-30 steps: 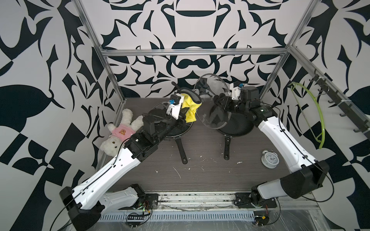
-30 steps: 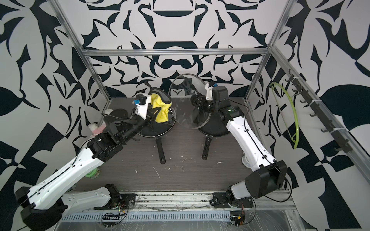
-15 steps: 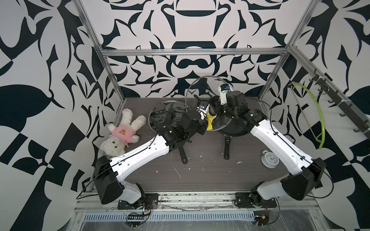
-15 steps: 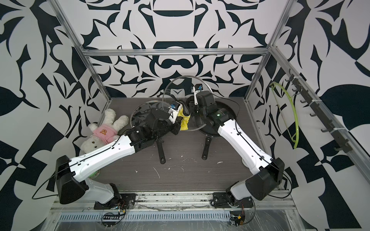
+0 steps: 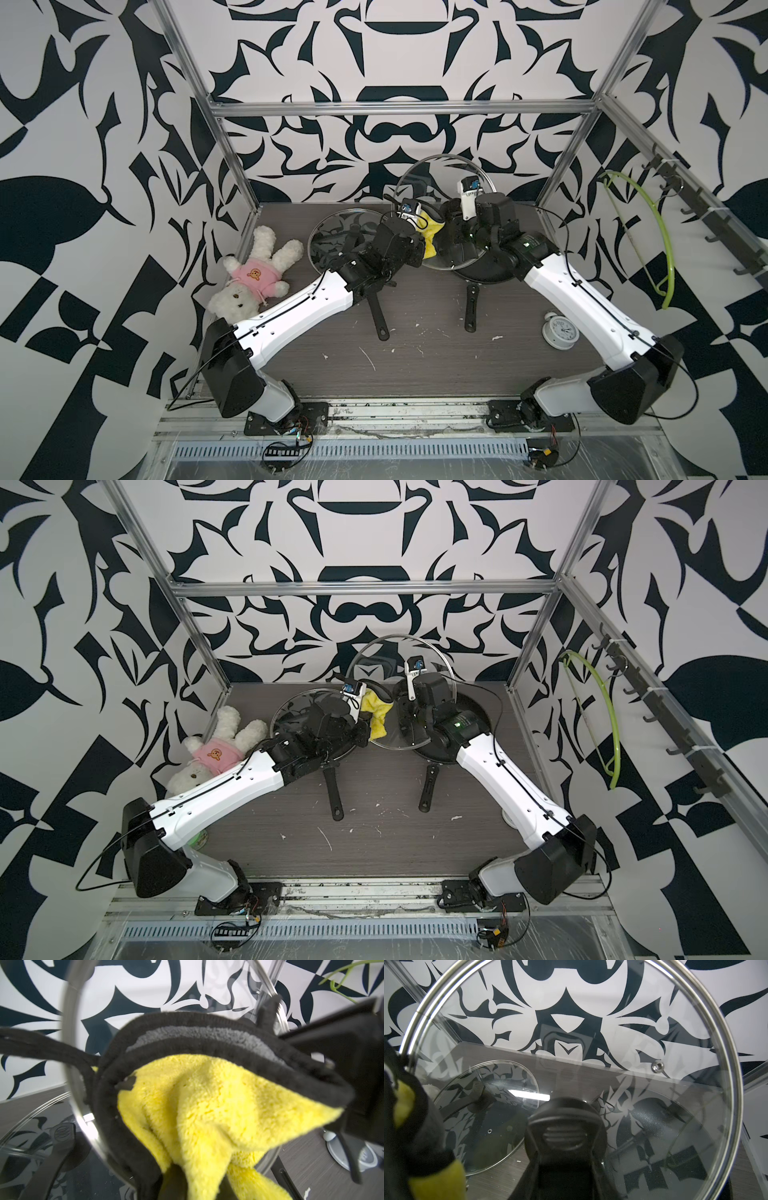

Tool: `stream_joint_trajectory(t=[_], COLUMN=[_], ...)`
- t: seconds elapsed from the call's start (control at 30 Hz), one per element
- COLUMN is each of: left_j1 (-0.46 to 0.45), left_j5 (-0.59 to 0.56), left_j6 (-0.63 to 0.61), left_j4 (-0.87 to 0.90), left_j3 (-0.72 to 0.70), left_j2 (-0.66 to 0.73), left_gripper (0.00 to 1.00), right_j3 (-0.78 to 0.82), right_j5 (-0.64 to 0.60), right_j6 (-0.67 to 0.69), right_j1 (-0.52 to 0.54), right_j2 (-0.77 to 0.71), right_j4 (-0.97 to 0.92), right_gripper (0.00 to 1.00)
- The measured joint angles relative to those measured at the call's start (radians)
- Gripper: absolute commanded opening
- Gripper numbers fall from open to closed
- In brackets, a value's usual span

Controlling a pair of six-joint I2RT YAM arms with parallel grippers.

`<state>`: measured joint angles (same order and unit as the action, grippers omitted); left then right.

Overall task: Wipe the pot lid with a cloth
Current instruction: Wipe the pot lid.

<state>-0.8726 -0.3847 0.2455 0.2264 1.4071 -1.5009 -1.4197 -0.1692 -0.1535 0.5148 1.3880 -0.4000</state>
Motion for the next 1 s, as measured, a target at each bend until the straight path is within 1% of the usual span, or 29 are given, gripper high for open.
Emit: stream_joint_trajectory(t=[0.13, 0.2, 0.27, 0.37, 0.5, 0.7, 0.87, 1.0], left_j1=[0.054, 0.088, 0.12, 0.144, 0.148, 0.143, 0.137, 0.114], left_j5=[0.029, 0.069, 0.119, 0.18, 0.237, 0.3, 0.329, 0.337], left_j6=[0.012, 0.014, 0.009, -0.021, -0.09, -0.202, -0.299, -0.374], left_j4=[0.034, 0.066, 0.103, 0.168, 0.283, 0.462, 0.619, 0.707], left_j3=[0.035, 0.07, 0.124, 0.233, 0.394, 0.63, 0.82, 0.905], left_j2=[0.0, -0.005, -0.022, -0.068, -0.148, -0.28, -0.402, -0.472], left_gripper=[0.0, 0.0, 0.0, 0.0, 0.0, 0.0, 0.0, 0.0], right_j3=[0.047, 0.081, 0.103, 0.138, 0.169, 0.171, 0.171, 0.164], right_j5=[0.023, 0.043, 0.067, 0.096, 0.136, 0.173, 0.174, 0.161], right_j6=[0.06, 0.114, 0.172, 0.281, 0.446, 0.723, 0.944, 1.065], right_j1=[-0.003, -0.002, 0.002, 0.01, 0.019, 0.043, 0.104, 0.159], right_j2=[-0.029, -0.05, -0.068, -0.099, -0.138, -0.154, -0.148, -0.118], right_j4=[0.012, 0.023, 0.022, 0.028, 0.021, -0.016, -0.093, -0.141], right_gripper=[0.0, 0.0, 0.0, 0.0, 0.0, 0.0, 0.0, 0.0])
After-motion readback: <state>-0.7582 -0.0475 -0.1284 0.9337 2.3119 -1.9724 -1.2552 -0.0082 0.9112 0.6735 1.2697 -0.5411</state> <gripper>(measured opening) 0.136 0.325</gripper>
